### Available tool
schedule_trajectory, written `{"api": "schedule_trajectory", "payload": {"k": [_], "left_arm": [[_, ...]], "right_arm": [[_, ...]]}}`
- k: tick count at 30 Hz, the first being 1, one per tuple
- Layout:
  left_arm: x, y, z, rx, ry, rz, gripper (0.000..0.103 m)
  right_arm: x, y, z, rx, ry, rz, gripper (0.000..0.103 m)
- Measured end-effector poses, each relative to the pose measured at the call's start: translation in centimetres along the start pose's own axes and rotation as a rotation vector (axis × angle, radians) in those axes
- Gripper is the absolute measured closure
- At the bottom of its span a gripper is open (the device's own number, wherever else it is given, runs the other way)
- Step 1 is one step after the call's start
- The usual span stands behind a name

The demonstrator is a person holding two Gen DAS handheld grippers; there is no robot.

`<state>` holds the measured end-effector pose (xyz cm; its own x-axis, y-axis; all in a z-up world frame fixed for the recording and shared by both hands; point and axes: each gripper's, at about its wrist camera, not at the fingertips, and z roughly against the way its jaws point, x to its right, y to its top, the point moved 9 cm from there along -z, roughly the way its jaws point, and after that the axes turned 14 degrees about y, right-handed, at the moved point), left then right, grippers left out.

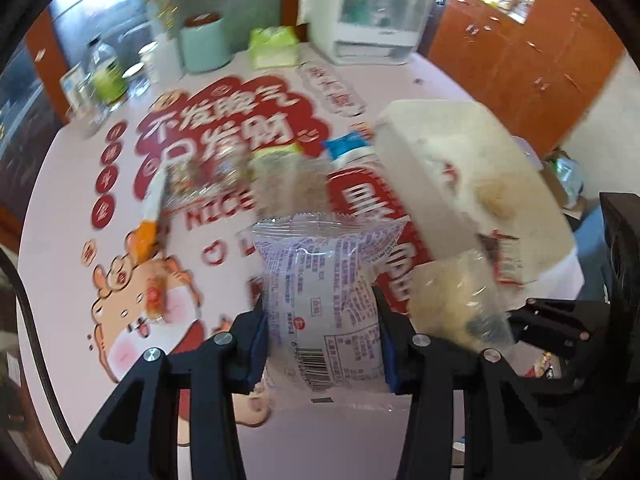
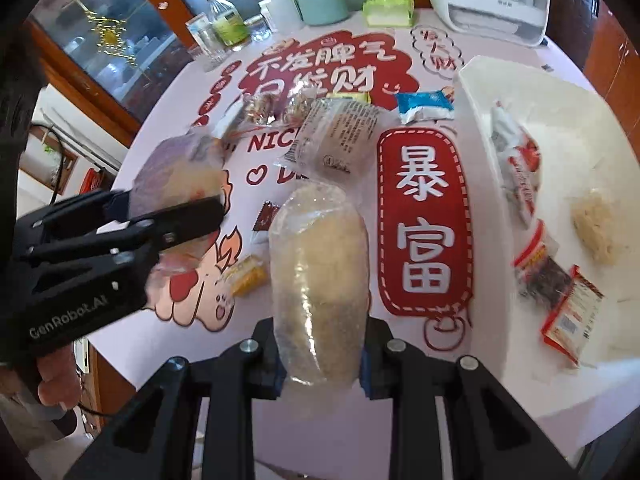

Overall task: Organize snacks
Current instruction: 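Carry the white printed bag and clear pale-snack bag over the white bin and release both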

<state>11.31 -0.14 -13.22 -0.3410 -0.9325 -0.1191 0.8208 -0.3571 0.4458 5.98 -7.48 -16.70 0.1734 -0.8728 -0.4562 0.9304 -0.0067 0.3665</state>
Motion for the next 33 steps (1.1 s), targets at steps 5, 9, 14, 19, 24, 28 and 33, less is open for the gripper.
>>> {"api": "schedule_trajectory", "payload": {"k": [5, 9, 14, 19, 24, 28, 33], "left_arm": [[4.6, 2.4, 2.2, 0.056, -0.017, -0.040, 0.059], [8.2, 4.4, 2.8, 0.083, -0.015, -0.074, 0.059], [12.8, 7.3, 2.5, 0.113, 0.003, -0.125, 0.059], [16.4, 9.7, 0.0, 0.104, 0.067, -0.174, 0.059], [18.8, 11.8, -3.3, 0.086, 0.142, -0.219, 0.059], [20.2, 13.1, -5.8, 0.065, 0.178, -0.248, 0.059], [21.4, 13.9, -7.9, 0.048, 0.203, -0.275, 0.059]], "right_arm": [[1.7, 0.0, 4.0, 0.070, -0.026, 0.008, 0.076], [4.6, 0.0, 7.1, 0.125, -0.050, -0.023, 0.076], [9.3, 0.5, 10.1, 0.180, -0.117, -0.072, 0.076], [14.0, 1.7, 12.0, 0.226, -0.209, -0.103, 0.076], [18.1, 2.5, 12.1, 0.233, -0.257, -0.146, 0.076], [20.4, 2.7, 11.3, 0.217, -0.278, -0.164, 0.076], [22.6, 2.7, 9.9, 0.186, -0.285, -0.186, 0.075]]}}
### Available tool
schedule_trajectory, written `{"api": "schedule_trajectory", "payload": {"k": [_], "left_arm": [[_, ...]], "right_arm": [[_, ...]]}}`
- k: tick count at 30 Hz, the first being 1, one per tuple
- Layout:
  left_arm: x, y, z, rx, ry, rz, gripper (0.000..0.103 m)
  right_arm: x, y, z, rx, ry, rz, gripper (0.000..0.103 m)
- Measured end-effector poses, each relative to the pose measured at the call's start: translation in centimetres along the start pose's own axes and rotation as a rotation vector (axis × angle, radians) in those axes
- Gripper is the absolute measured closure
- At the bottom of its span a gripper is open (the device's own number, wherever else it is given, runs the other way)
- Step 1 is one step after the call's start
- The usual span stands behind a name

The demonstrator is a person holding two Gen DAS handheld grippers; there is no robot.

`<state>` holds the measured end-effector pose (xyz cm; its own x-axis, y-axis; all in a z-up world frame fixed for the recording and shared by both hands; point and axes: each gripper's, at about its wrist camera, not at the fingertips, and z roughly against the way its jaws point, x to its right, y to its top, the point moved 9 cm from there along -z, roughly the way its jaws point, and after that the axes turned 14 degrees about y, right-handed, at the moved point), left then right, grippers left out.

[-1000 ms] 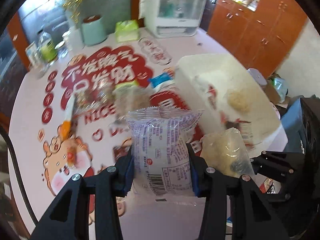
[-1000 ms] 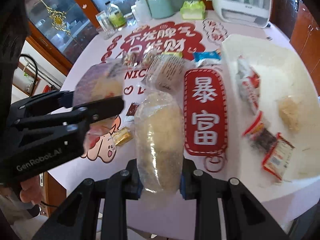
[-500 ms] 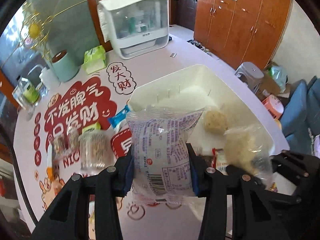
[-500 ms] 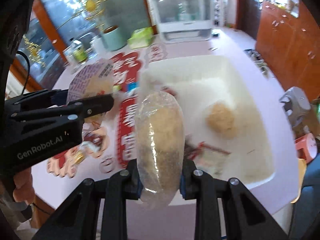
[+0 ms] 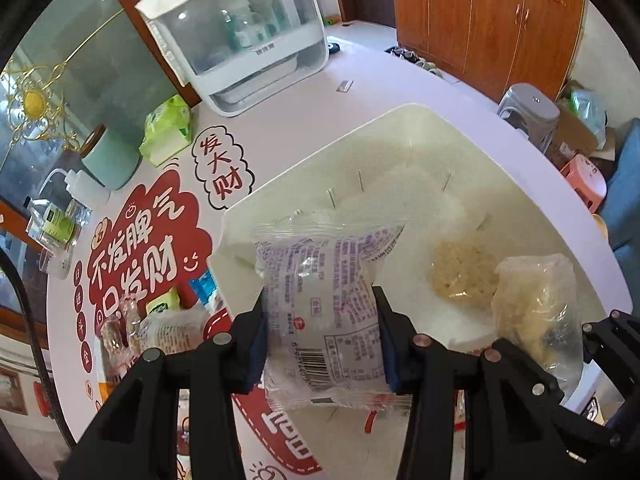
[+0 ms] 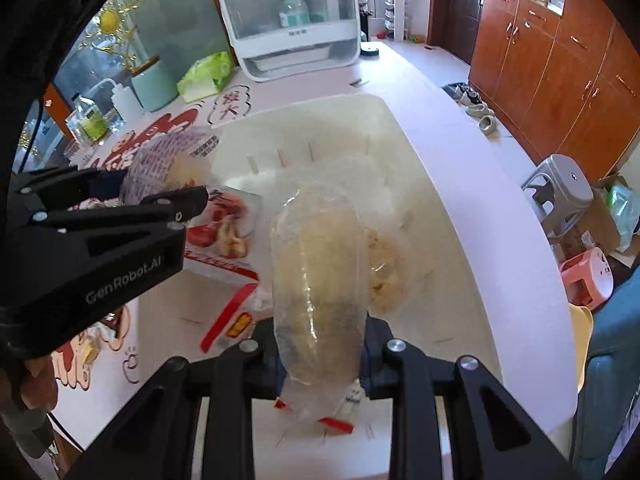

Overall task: Organize snacks
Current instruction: 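Carry the white printed bag and clear pale-snack bag over the white bin and release both, then withdraw both open tools from the bin back toward the remaining snacks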

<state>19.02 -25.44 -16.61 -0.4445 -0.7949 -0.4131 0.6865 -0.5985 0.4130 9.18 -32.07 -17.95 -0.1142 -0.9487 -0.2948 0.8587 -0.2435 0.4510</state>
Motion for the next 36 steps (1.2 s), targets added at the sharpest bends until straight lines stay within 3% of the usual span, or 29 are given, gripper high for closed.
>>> {"api": "schedule_trajectory", "payload": {"k": [5, 6, 8, 10, 26, 36], "left_arm": [[1.0, 0.0, -1.4, -0.038, 0.024, -0.024, 0.054], [1.1, 0.0, -1.6, -0.041, 0.031, -0.027, 0.050], [1.2, 0.0, -1.5, -0.035, 0.043, -0.033, 0.025], [1.1, 0.1, -1.2, -0.017, 0.061, -0.037, 0.020], [-0.2, -1.0, 0.9, -0.017, 0.068, -0.002, 0.019], [-2.3, -3.0, 2.4, -0.014, 0.080, 0.024, 0.019]], "right_arm": [[0.8, -0.3, -0.9, -0.028, 0.007, -0.009, 0.071], [0.9, -0.3, -1.0, -0.028, 0.013, -0.012, 0.069], [0.9, -0.2, -0.8, -0.019, 0.017, -0.009, 0.060], [0.9, -0.1, -0.5, -0.009, 0.015, -0.005, 0.055], [-0.6, -0.2, 1.7, 0.024, 0.058, 0.012, 0.051], [-2.0, -0.1, 3.2, 0.099, 0.000, 0.049, 0.051]]}}
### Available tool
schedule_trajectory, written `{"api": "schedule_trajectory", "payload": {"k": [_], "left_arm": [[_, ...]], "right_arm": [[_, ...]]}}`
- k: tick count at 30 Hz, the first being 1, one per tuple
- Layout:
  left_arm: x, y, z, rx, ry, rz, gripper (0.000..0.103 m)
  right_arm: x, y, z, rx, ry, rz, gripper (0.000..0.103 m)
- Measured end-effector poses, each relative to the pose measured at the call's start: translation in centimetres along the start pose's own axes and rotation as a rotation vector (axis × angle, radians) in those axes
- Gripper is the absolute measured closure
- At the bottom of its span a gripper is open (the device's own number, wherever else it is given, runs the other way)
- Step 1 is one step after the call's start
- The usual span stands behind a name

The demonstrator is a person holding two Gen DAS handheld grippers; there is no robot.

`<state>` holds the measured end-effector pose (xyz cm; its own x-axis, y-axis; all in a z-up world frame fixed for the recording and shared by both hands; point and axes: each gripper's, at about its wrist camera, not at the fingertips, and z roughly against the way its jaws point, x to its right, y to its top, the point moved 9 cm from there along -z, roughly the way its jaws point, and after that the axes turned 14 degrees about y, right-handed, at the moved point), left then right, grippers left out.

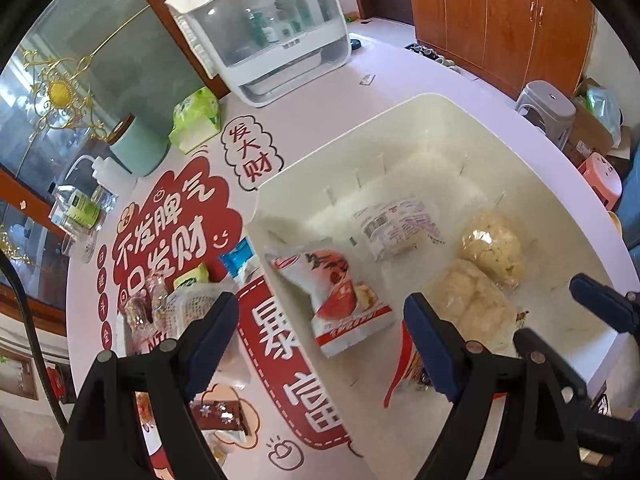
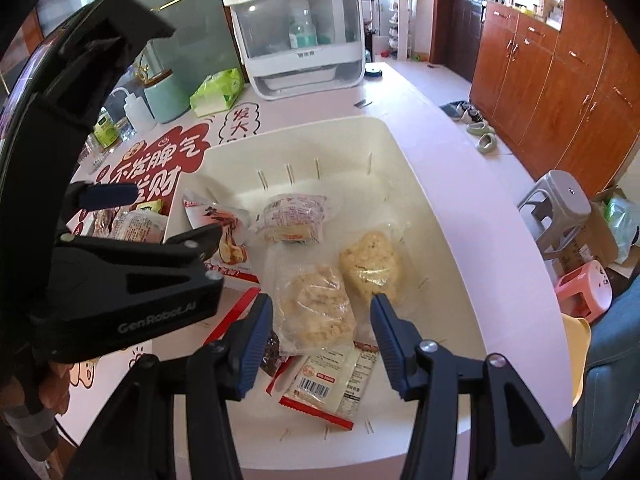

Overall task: Organize snacks
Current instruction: 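Withdraw both open tools from the bin back toward the remaining snacks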

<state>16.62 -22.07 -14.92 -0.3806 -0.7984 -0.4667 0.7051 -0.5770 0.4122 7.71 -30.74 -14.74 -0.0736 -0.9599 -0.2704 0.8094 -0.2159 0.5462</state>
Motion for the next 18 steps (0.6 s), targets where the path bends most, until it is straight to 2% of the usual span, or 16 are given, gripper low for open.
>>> {"api": "schedule_trajectory", "payload": {"k": [11, 18], "left_arm": [[-3.8, -4.3, 0.4, -0.033, -0.003, 0.041, 0.019], [-7.5, -7.7, 0.3, -0.057, -0.021, 0.089, 0.019]], "right_arm": [[-2.9, -0.6, 0.7, 0.044, -0.017, 0.048, 0.051], [-6.8, -1.7, 0.3, -0.013, 0.092, 0.040, 0.051]]}}
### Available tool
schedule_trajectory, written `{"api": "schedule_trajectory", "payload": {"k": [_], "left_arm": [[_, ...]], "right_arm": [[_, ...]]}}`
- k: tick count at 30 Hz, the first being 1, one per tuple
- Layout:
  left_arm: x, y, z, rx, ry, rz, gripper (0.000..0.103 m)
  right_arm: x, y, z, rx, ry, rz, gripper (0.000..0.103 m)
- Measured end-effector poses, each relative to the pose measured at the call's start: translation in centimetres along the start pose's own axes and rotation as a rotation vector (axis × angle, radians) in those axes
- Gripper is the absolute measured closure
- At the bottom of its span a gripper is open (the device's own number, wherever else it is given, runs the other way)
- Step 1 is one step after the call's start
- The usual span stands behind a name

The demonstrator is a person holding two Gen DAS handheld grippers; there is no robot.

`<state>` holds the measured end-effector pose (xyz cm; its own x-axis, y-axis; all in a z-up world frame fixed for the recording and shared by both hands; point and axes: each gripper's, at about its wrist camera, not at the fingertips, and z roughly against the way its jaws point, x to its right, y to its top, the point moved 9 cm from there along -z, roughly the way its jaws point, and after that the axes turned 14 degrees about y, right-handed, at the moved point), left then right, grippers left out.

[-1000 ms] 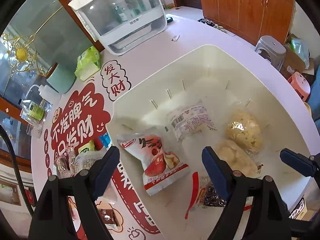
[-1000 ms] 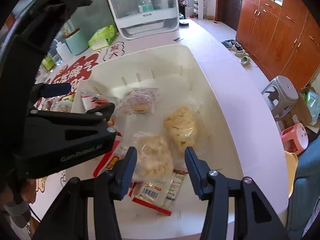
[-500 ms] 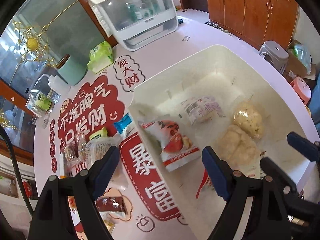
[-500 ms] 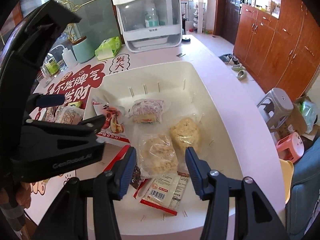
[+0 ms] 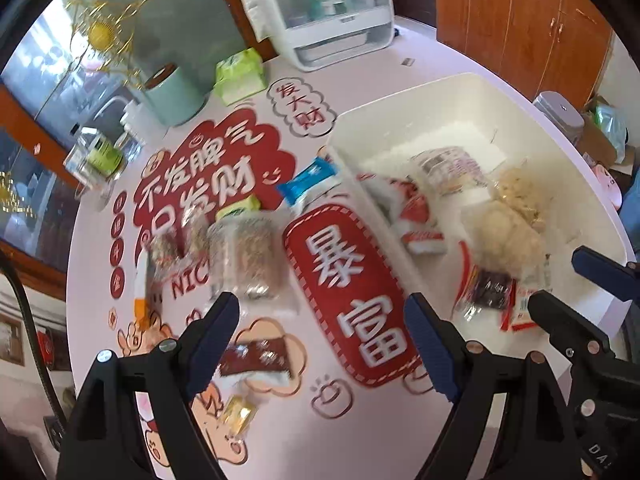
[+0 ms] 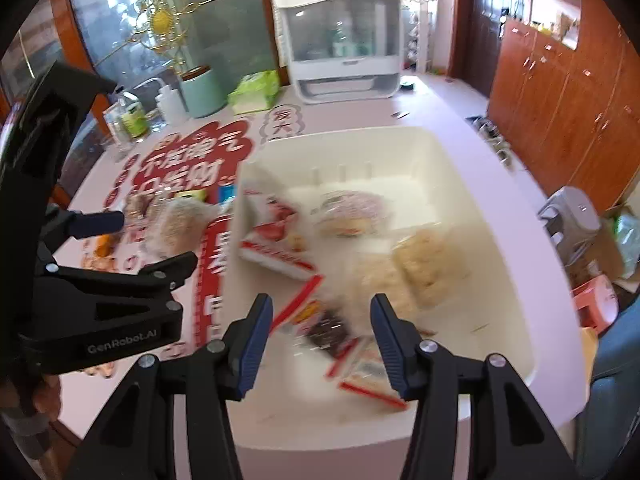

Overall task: Organize snacks
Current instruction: 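Withdraw both open tools from the bin back toward the remaining snacks, then grasp the orange-white bar packet with the left tool while the right grasps a large clear printed bag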

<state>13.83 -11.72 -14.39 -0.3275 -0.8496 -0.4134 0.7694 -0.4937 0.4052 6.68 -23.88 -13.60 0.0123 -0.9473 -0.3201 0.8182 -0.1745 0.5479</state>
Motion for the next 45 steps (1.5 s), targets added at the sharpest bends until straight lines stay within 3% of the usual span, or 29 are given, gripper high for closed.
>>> {"api": "schedule_trajectory", "payload": {"k": [11, 20, 30, 37, 45], "left_arm": [[-8.1, -5.1, -0.8, -0.015, 0.027, 0.063, 0.019], [-17.5, -9.9, -4.2, -0.069, 0.054, 0.209, 0.019], [-26.8, -11.1, -7.9, -0.052, 0.075, 0.341, 0.019], [-28.7, -8.6, -11.7, -0.038, 0.069, 0.298, 0.017], [-25.2, -5.4, -19.1, -0.112, 0.012, 0.209, 0.017]], "right_arm": [[-7.1, -1.4, -1.7, -0.034, 0.079, 0.052, 0.051], [-11.8, -2.2, -4.8, -0.095, 0.127, 0.057, 0.051], [-15.0, 0.2, -8.9, -0.144, 0.120, 0.027, 0.051], [-15.8, 3.3, -12.7, -0.155, 0.093, -0.006, 0.040], [-14.0, 6.8, -18.7, -0.161, 0.067, -0.163, 0.021]]}}
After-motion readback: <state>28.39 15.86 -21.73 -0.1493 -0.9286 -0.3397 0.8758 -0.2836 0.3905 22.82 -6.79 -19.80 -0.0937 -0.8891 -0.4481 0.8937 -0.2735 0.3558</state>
